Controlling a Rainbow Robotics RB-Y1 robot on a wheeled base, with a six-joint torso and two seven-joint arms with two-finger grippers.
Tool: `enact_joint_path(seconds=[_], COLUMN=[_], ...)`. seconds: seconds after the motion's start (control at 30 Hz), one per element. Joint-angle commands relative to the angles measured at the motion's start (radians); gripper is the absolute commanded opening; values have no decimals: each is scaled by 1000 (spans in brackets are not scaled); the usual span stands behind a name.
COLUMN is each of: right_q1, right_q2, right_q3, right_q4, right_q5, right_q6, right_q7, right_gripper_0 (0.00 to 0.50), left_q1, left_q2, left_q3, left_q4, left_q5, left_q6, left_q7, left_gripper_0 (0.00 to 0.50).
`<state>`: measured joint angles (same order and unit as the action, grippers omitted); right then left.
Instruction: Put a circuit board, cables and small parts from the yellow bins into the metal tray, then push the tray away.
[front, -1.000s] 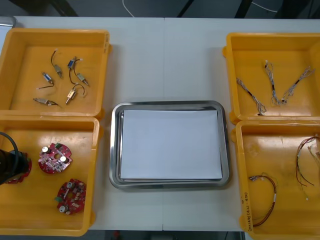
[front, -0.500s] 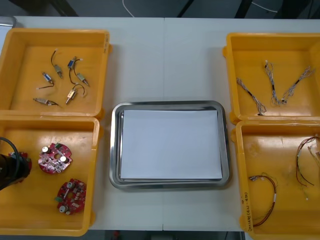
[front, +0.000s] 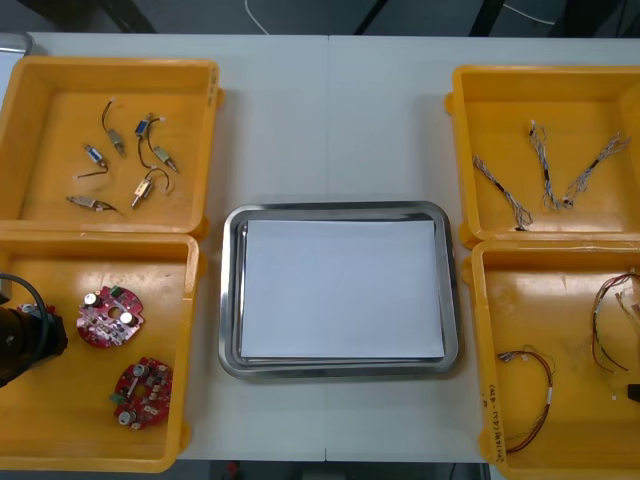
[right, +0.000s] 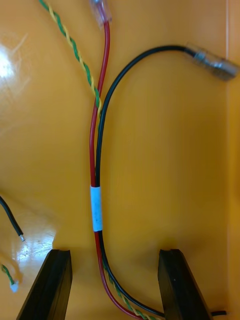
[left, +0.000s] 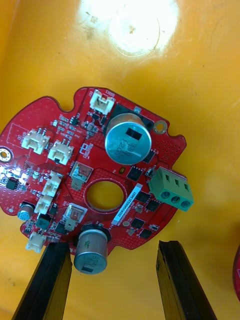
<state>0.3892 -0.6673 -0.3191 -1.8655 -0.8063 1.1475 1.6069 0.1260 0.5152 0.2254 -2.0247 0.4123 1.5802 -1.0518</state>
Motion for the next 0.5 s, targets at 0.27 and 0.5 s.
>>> enact_joint_path(seconds=[0.27,0.5], right_q1=[-9,-10], right_q2=[-12,-12], right_q3=[31,34], right_q4=[0,0], right_q5=[13,13], right_q6=[-28,-28], right_q7=[31,31], right_gripper_0=[500,500], left_q1=[41,41], left_q2=[-17,-15], left_q3=[-11,-6], left_q4=[1,0], left_q5=[-13,-7], left_q6=[-34,-34], left_q7=[35,33], left_gripper_0=[0,0])
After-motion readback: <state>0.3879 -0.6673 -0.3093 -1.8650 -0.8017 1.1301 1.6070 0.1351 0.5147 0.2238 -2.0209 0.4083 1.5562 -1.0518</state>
